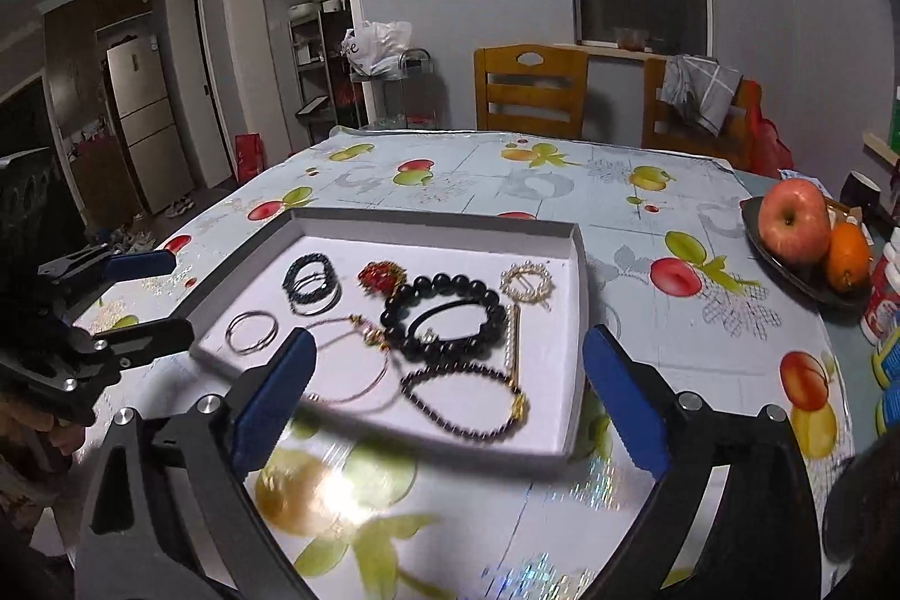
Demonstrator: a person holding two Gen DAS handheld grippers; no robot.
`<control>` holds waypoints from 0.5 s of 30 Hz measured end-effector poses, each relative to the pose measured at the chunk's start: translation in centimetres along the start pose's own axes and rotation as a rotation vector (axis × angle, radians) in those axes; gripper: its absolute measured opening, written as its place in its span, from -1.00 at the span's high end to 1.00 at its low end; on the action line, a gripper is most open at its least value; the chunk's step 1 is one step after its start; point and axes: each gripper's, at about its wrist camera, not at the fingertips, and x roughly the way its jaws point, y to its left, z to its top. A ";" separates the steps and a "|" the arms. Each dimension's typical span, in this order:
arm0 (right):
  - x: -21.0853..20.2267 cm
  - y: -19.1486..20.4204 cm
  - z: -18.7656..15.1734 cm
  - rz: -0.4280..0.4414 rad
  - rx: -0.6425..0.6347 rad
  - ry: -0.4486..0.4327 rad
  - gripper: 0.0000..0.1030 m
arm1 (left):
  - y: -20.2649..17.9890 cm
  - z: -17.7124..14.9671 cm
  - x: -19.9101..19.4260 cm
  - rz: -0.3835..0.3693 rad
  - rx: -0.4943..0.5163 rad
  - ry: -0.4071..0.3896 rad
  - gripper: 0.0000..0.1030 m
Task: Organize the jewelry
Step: 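Open both tools to release the items and withdraw from the box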
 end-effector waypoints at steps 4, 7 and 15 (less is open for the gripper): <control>-1.2 0.7 -1.2 -0.006 -0.006 -0.008 -0.89 | -0.4 -1.5 -0.7 0.017 -0.006 -0.009 -0.90; -2.1 1.2 -1.9 -0.011 -0.009 -0.018 -0.89 | -0.7 -2.3 -1.1 0.030 -0.003 -0.026 -0.90; -3.4 2.1 -3.2 -0.022 -0.012 -0.045 -0.89 | -0.2 -3.2 -1.0 0.035 -0.039 -0.026 -0.90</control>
